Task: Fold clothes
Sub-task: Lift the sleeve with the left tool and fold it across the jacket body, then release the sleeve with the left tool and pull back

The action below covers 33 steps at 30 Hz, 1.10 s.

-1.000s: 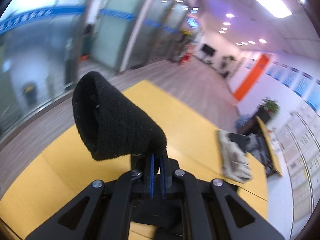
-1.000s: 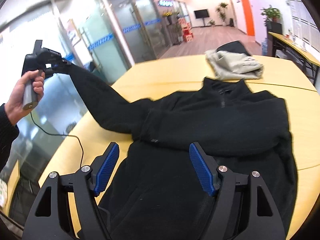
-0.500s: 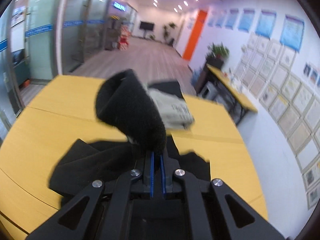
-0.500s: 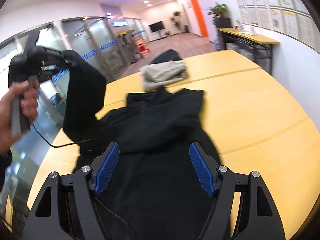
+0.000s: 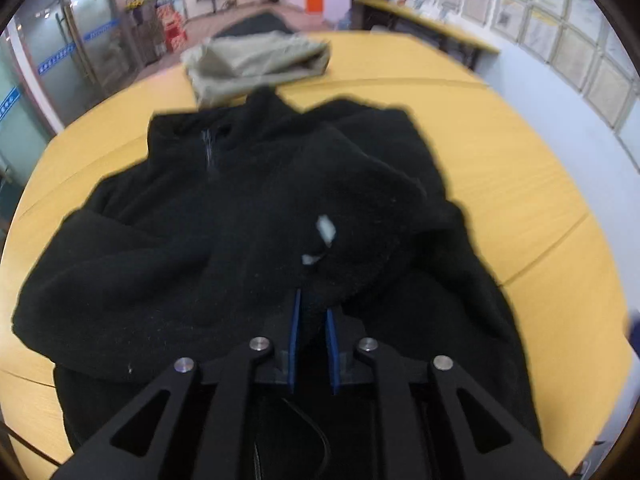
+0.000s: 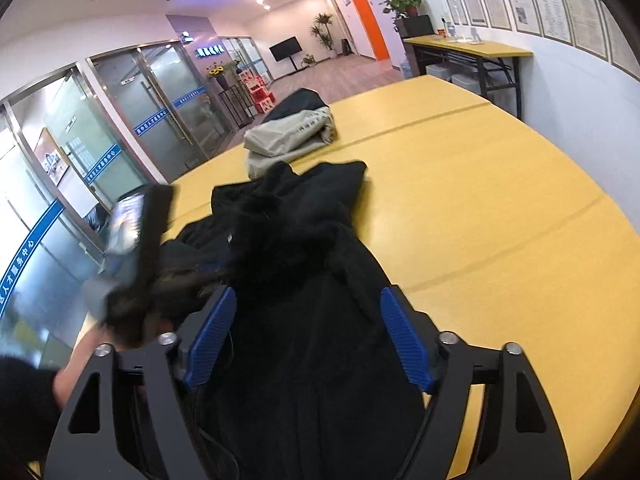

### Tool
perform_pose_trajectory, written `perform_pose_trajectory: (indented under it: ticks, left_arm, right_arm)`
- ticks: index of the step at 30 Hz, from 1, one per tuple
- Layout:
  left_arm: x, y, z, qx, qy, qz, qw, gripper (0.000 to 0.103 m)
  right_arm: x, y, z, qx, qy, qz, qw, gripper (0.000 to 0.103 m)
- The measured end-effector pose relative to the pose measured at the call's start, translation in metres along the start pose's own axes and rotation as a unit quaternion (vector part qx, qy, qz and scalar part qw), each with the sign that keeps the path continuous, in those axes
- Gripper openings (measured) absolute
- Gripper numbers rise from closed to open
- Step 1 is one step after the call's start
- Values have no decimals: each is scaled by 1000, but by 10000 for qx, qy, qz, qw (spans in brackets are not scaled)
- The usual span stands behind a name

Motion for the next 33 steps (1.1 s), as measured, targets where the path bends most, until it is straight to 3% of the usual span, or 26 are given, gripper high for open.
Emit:
perform_pose_trajectory:
  ticks: [1,3,5,9,11,14,16,19,23,25,29,30,32,33]
  left_arm:
    - [-6,1,-16,164,108,-67,9998,25]
    - [-27,4,-45,459,145,-238,9986,56]
    - [-58,10,-69,707,-56,-460,9964,75]
    - [-150,34,-61,449,-638,-942,9925,75]
    - [-190,50,-49,290,-813,-1108,9901,74]
    - [-226,73,-31,-2,-889,-1164,9892,73]
    - [-234,87,-27,-144,-675,-1223,9901,71]
    - [-239,89,-17,-157,-574,-1130,9918,69]
    - [-240,87,-17,-83,-527,-1079,9927,68]
    - [-240,91,-19,-90,-512,-978,9939,68]
    - [-237,107,-11,-375,-800,-457,9950,69]
    - [-239,113,-8,-491,-945,-352,9937,69]
    - [-256,124,-6,-638,-864,-652,9921,69]
    - [-265,130,-5,-708,-809,-822,9908,69]
  right_arm:
    - [-4,-6,7,4,-18,-22,10000,92]
    - [-14,-16,28,-34,-96,-126,9999,95]
    - [-25,-22,56,-181,-131,-253,9994,96]
    - [-46,-27,109,-440,-86,-537,9975,92]
    - [-57,-29,135,-551,-39,-701,9960,81]
    - [-73,-31,172,-815,84,-967,9919,49]
    - [-78,-30,186,-1017,262,-1163,9876,9]
    - [-78,-36,181,-871,264,-1179,9889,8]
    - [-70,-58,136,154,183,-963,9951,8]
    - [-55,-58,136,549,200,-855,9946,8]
    - [-17,-15,191,-544,450,-713,9950,9]
    - [-17,-10,189,-616,550,-745,9938,10]
    - [-17,-5,179,-725,934,-708,9905,24]
    - [-14,-5,174,-767,1032,-637,9896,40]
Point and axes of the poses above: each gripper's, at about its wrist camera, not at the fingertips, and z roughly the way its jaws point, x to its right, y to its underside, the point moved 3 cm from there along z, roughly the way its jaws point, and after that the axes turned 5 degrees about y, right-handed, at the moved point
